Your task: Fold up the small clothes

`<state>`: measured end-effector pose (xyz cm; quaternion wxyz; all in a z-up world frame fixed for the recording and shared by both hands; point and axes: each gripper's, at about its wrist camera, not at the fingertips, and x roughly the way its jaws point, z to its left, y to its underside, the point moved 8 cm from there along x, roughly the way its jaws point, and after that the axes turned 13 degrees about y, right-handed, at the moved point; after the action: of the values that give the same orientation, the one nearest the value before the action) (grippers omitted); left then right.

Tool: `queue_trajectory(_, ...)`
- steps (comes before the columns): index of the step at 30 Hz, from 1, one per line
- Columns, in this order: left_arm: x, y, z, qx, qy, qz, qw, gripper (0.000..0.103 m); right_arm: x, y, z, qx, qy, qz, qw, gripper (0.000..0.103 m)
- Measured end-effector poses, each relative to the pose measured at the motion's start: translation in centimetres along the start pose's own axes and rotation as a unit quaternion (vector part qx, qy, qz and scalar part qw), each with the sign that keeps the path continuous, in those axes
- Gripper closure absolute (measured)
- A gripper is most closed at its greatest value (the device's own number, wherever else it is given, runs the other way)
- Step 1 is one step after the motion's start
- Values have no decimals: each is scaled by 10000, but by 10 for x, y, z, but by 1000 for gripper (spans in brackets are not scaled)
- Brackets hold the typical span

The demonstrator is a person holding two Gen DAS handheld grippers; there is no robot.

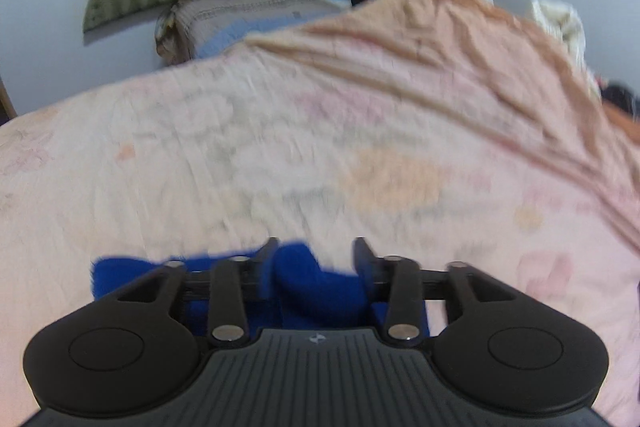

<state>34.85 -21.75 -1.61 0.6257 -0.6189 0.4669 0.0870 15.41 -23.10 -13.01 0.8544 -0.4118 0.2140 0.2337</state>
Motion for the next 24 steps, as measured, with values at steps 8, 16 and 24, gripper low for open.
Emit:
queue_trajectory(8,-54,-2,26,492,-847,-602,9934,24,5,0,-17,959,-793,142,9921,82)
queue_trajectory(16,-111,91,47,606,-961,-463,9924,24,10,-11,-19,1159,-1335,151,9841,66)
queue_trajectory(24,-148,179,56,459,-858,-228,9950,24,6,-11,-26,1478,-1205,238,9814,88)
